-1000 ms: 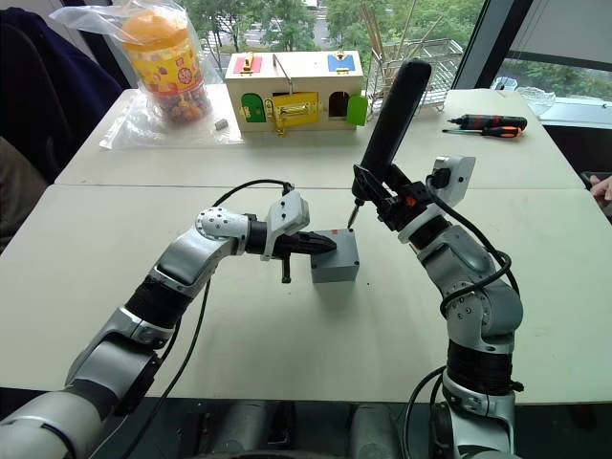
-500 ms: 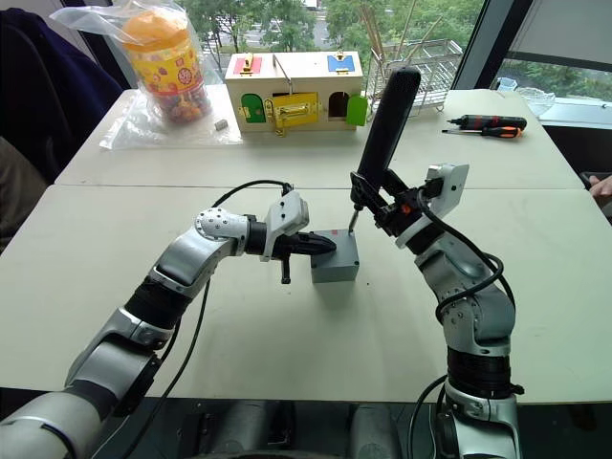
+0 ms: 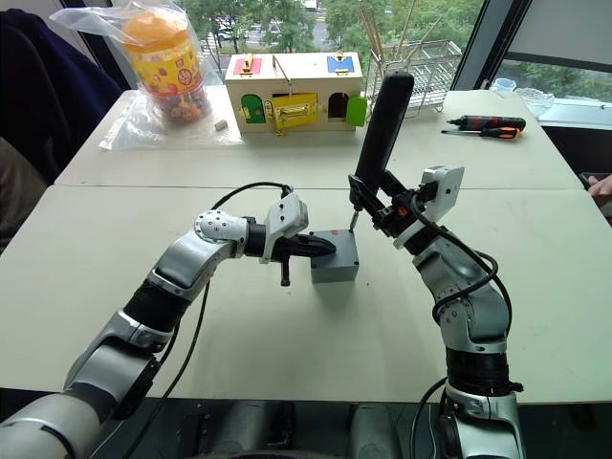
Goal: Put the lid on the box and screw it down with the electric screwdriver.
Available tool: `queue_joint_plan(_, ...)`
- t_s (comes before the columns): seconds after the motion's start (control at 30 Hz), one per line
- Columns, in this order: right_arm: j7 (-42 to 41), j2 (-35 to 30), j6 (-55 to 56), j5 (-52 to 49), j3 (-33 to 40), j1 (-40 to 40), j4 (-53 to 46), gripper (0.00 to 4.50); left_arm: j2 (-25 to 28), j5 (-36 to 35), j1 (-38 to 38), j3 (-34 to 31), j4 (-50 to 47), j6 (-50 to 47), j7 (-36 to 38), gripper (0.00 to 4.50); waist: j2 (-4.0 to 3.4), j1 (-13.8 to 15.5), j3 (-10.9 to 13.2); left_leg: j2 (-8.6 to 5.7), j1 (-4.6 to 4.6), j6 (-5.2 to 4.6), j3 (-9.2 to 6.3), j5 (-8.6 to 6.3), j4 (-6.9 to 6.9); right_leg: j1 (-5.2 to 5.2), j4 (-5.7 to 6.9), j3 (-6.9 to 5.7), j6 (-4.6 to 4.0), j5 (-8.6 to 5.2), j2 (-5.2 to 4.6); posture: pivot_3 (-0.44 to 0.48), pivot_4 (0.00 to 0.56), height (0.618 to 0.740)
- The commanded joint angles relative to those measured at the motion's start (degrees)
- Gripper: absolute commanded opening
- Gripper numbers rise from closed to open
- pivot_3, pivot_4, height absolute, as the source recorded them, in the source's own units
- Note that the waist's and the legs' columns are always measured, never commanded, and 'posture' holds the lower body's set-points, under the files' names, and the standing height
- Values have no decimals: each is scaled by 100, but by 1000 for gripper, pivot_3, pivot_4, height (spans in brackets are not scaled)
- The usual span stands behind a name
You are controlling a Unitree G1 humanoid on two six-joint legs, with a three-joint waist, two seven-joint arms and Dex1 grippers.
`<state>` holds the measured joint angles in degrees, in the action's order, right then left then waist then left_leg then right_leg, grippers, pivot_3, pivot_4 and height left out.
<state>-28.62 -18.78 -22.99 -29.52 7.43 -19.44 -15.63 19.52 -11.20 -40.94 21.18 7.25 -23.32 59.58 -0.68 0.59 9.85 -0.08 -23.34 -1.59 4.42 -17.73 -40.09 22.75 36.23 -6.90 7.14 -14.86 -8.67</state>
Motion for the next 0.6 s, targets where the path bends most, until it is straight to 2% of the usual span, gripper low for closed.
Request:
queue_joint_plan(0.03,-126,-45,-110,185,-346,279,158,1816,34,66,103,31,-64,-77,24,0,10,-1,-8,1,4,0,0,0,0,-4,0,0,0,0,0,0,150,705)
queue_joint_plan(0.23,-186,-95,-152,341,-437,526,405,1816,44,68,143,39,-97,-91,31,0,40,-1,-51,3,12,-1,-2,-1,1,-13,-1,0,-1,0,0,0,150,705)
queue_joint_plan(0.6,-32,19,-288,593,-641,459,803,1816,6,98,159,30,-78,-117,28,0,75,5,-136,5,54,-9,-4,-8,10,-54,-12,0,-3,-2,0,0,150,705)
